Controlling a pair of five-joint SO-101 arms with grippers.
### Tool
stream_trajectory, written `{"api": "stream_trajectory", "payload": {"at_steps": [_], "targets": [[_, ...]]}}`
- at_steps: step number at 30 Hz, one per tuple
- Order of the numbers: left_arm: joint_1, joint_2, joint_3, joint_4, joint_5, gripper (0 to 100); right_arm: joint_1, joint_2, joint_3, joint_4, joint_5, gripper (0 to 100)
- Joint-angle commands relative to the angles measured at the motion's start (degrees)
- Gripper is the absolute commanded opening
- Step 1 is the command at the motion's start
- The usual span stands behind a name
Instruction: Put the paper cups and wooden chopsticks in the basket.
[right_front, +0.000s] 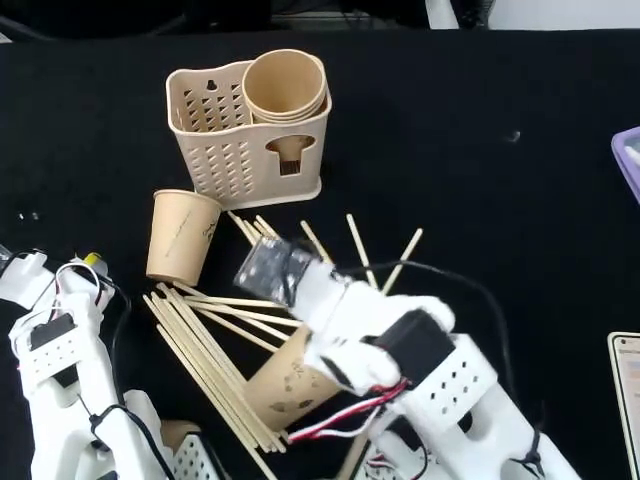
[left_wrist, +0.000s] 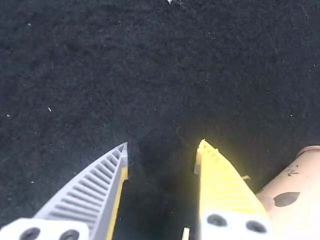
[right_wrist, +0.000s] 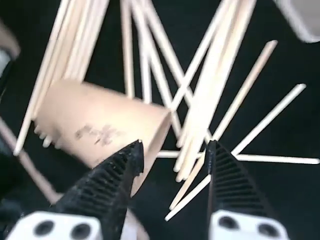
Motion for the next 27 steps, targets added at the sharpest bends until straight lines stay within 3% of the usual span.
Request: {"api": "stream_trajectory", "payload": {"at_steps": [1,10,19,27], "targets": [[0.84,-0.88,-1.54,-0.79,0.26,22,-5.63,-0.92,-0.84,2.9,-0.26,20.4],[0.84,-0.88,-1.54,-0.79,0.26,22,-7.82,-0.84,1.98,2.55,-0.26,20.2],[0.84,-1.05,-1.54,-0.53,0.26,22,-0.62,-0.84,3.03,1.85,-0.18,20.1],[0.84,-1.23,-1.54,-0.53,0.26,22,-0.53,-0.84,3.03,1.85,-0.18,20.1]]}}
